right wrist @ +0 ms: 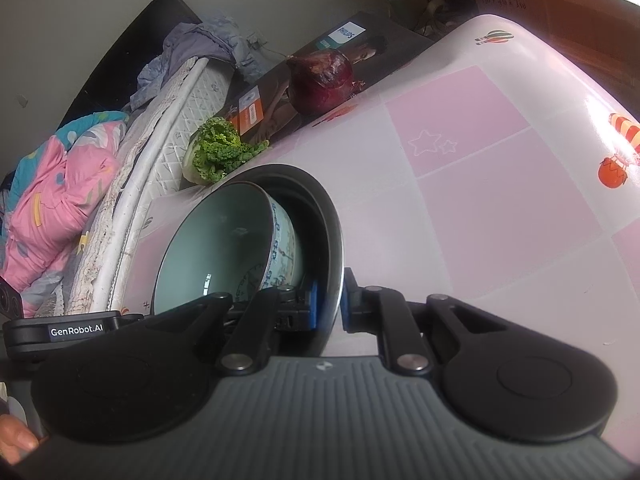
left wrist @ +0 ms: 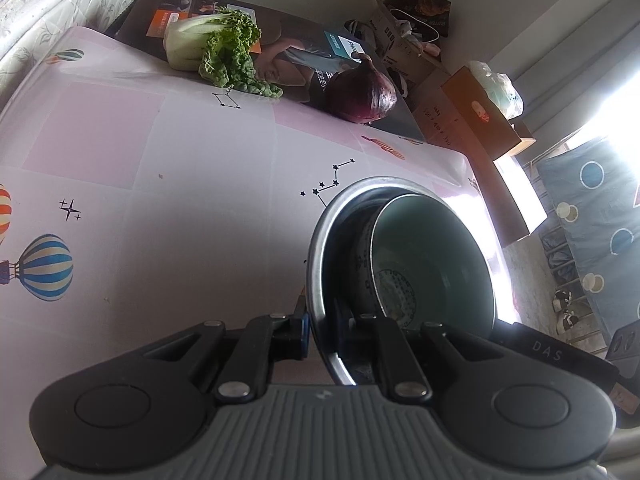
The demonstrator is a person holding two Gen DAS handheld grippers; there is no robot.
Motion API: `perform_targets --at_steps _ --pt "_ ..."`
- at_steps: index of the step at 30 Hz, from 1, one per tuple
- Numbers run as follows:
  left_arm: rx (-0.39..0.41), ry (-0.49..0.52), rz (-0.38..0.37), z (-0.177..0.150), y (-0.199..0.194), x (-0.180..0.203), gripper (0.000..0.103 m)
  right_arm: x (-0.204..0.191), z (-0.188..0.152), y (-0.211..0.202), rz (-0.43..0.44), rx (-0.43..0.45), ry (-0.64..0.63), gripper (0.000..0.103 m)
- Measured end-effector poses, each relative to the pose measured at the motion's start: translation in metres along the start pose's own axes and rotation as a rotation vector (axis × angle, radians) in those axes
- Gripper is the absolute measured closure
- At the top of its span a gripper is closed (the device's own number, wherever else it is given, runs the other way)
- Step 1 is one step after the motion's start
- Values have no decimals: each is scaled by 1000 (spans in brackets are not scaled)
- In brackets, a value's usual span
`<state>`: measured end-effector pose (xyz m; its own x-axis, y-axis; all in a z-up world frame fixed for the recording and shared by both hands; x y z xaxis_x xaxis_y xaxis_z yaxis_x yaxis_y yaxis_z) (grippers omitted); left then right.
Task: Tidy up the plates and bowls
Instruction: 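Lift the steel plate with teal bowl using both tools toward the steel bowl stack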
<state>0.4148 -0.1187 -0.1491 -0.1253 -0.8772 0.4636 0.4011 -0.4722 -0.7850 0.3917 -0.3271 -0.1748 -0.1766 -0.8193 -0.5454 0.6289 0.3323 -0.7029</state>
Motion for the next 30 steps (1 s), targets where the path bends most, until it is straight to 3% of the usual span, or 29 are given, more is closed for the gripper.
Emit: perform_targets --at_steps 18,30 --pt "42 19 -19 -13 -58 17 92 -31 -9 -60 2 35 -33 92" --pt "34 48 -9 -66 -110 20 92 -51 -65 -123 6 27 -37 92"
Point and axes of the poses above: each gripper's, at about its wrist camera, not at the fingertips, and y roughly the way its jaws point, x to its right, z to its top, the point moved 10 cm from there along y, roughly the way its jaws point, and after that the axes turned 1 degree about y, right-handed, at the moved point
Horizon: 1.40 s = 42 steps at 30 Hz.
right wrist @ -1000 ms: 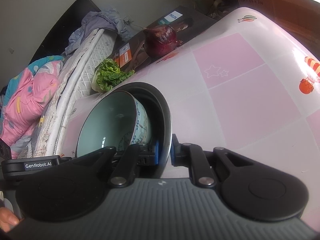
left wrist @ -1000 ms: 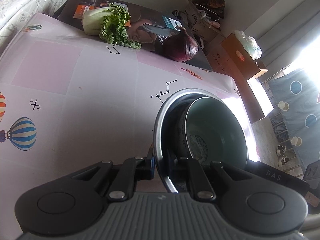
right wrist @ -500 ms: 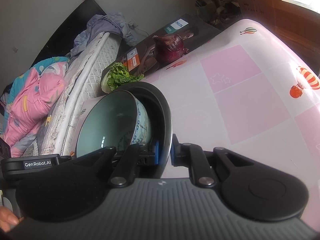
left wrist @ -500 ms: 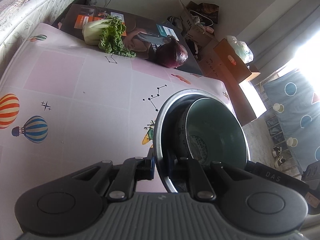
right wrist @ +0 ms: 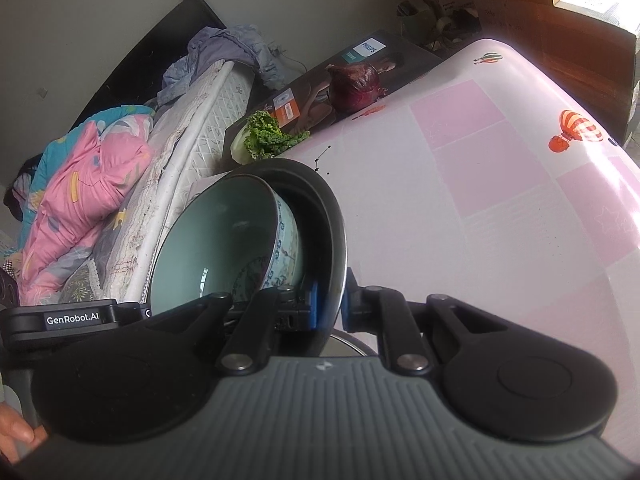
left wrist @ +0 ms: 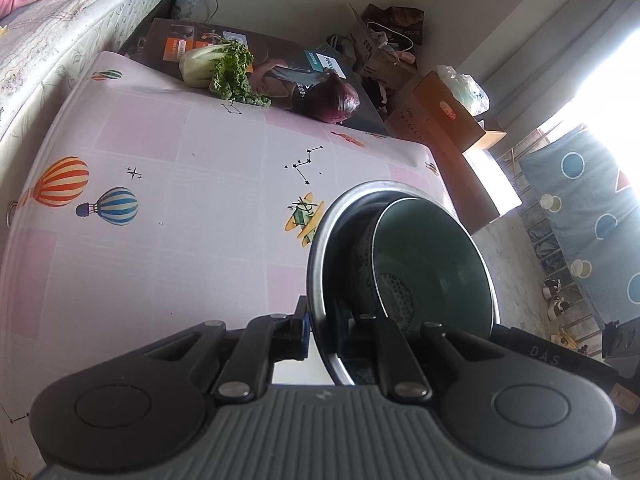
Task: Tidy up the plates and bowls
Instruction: 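Lift the steel plate with teal bowl using both tools toward the steel bowl stack, then lower the steel plate with teal bowl onto the steel bowl stack with both tools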
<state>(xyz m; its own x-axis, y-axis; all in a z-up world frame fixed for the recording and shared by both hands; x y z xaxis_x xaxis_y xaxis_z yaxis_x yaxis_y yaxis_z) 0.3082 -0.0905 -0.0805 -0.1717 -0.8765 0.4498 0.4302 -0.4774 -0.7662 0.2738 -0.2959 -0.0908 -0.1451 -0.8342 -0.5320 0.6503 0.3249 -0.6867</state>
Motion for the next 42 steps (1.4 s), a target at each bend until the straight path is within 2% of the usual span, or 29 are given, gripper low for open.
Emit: perform_targets --at_steps 7,16,23,30,35,40,42 --pt "-37 21 6 -42 -10 -2 92 10 -55 -23 -2 -48 32 91" --pt "-81 30 19 -88 -12 -11 91 20 -106 -35 -12 -91 35 91" --pt "-111 28 33 -107 -10 -19 91 25 -123 -32 -14 -115 34 92" --pt "-140 13 8 -120 -7 -25 88 25 -126 -27 -30 -105 12 92" --pt "-122 19 -8 -119 -16 -25 82 22 -120 -28 -63 -70 -46 89" --pt "-80 24 -40 -116 -33 -22 60 20 -109 -33 -76 -15 -75 83" --pt "-62 45 -34 -116 -38 -20 55 20 -105 -35 -79 -1 -77 80"
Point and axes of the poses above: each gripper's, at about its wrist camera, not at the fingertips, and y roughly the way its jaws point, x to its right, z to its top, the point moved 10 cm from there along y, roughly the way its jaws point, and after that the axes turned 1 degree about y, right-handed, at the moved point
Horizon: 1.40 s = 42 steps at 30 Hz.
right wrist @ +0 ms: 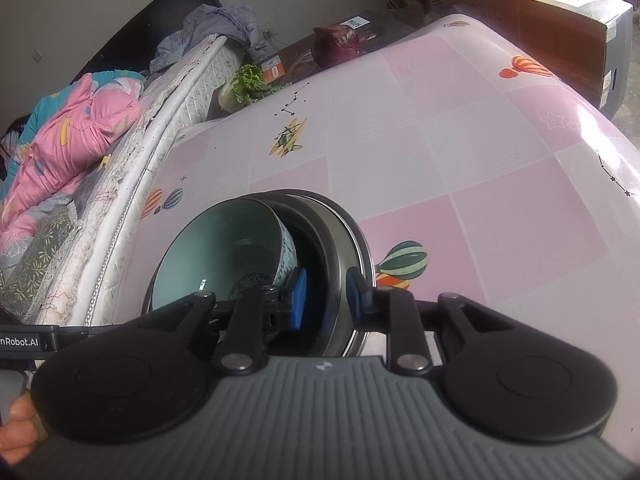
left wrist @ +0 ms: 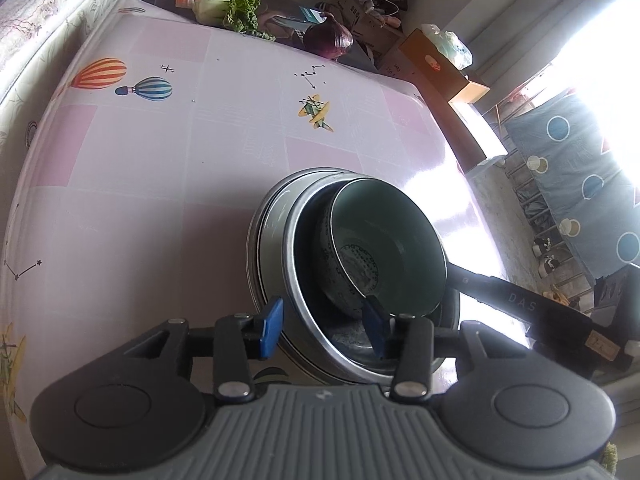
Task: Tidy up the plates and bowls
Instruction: 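Lower the steel plate with teal bowl onto the steel bowl stack with both tools, then open both tools and pull them back from the stacked dishes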
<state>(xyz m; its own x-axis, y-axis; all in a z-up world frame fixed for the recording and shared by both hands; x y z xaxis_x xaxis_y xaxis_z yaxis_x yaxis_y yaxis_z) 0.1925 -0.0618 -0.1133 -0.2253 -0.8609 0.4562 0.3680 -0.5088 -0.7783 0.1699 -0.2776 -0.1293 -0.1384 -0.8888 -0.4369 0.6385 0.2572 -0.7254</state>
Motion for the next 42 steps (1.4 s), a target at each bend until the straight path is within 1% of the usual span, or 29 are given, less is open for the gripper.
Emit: perform_targets --at_steps 1,3,4,6,7,8,9,10,11,12,13,14,16,17,18,19,20,22,25,28,30,34,38,42 --pt "10 13 9 0 -3 1 51 1 1 -1 -6 8 -3 78" --pt "31 39 29 0 -7 3 45 3 3 -3 -18 30 -7 68" --pt "48 60 46 0 -11 5 41 4 4 -6 -17 44 -5 66" --pt "82 100 79 1 -18 8 35 7 7 -13 -11 74 -3 57" --pt "101 121 97 1 -22 9 32 7 8 -16 -10 87 -5 55" --pt "122 139 114 2 -26 10 30 7 10 -23 -10 110 -14 52" --pt "146 160 134 3 -31 12 25 7 11 -29 -13 128 -25 49" --pt "166 176 148 3 -36 13 22 6 13 -37 -22 153 -48 45" --pt "187 194 159 4 -41 15 21 5 14 -45 -33 175 -72 39" --pt "209 214 169 4 -46 17 17 5 15 -53 -45 199 -102 32" --pt "229 234 185 4 -50 20 13 4 17 -62 -59 224 -134 28" --pt "250 254 205 4 -55 22 11 2 18 -70 -71 245 -165 23" --pt "286 292 242 4 -62 25 4 -2 20 -87 -101 292 -233 20" --pt "299 308 256 3 -65 27 3 -4 20 -95 -119 313 -265 15" --pt "308 320 267 1 -68 28 1 -6 21 -102 -139 335 -296 9" --pt "313 324 273 -1 -69 28 0 -8 21 -108 -152 355 -318 6" --pt "316 325 275 -3 -70 29 0 -12 19 -119 -166 386 -347 1" --pt "312 323 283 -8 -71 30 0 -17 15 -133 -181 432 -373 1" --pt "307 323 321 -15 -71 28 0 -22 3 -142 -217 444 -393 1" --pt "315 333 367 -21 -74 27 0 -26 -10 -143 -248 431 -414 1" --pt "329 312 389 -25 -79 25 0 -30 -21 -144 -265 421 -421 1" --pt "337 283 427 -28 -83 22 0 -34 -35 -139 -255 378 -391 1" --pt "299 257 430 -30 -80 18 0 -34 -42 -136 -253 347 -338 1" --pt "295 201 418 -34 -79 13 0 -35 -44 -136 -265 342 -333 1"
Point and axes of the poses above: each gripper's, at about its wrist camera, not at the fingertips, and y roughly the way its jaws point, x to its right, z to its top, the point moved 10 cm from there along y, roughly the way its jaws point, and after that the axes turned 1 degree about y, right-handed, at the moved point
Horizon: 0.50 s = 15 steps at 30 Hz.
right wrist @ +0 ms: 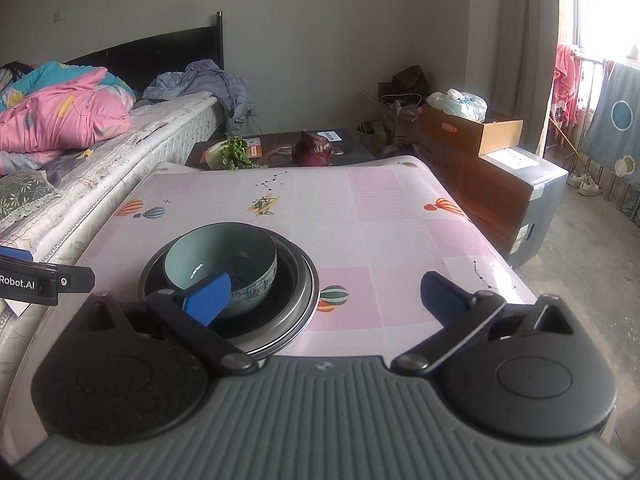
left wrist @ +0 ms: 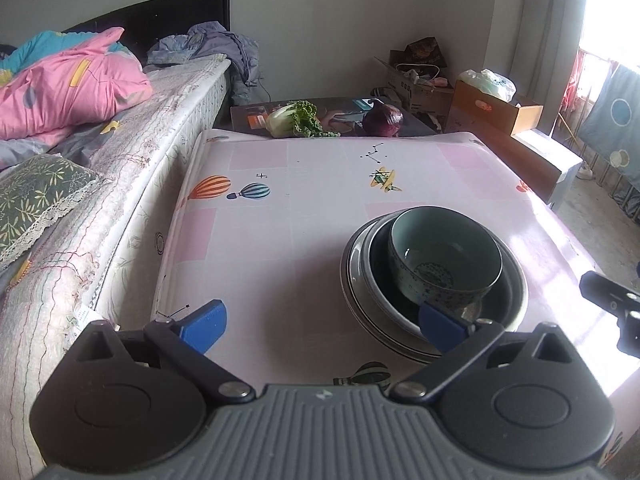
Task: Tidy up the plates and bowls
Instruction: 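Open both tools and pull them back from the stacked dishes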
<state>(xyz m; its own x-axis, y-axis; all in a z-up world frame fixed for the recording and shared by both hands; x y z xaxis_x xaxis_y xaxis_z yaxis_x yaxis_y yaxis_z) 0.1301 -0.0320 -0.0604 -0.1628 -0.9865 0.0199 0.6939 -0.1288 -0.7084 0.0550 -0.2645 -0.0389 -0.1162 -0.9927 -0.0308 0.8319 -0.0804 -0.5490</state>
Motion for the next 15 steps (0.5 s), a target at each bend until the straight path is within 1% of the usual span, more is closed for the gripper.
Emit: perform_targets --at_steps 5,11,15 --pt "-15 13 24 -7 1 2 0 -5 -1 -1 -2 -13 -26 1" --pt "-43 4 47 -12 4 -2 0 -9 -9 11 -15 -83 -11 1" --pt "-54 -6 74 -13 4 -7 0 -11 -11 16 25 -94 35 1"
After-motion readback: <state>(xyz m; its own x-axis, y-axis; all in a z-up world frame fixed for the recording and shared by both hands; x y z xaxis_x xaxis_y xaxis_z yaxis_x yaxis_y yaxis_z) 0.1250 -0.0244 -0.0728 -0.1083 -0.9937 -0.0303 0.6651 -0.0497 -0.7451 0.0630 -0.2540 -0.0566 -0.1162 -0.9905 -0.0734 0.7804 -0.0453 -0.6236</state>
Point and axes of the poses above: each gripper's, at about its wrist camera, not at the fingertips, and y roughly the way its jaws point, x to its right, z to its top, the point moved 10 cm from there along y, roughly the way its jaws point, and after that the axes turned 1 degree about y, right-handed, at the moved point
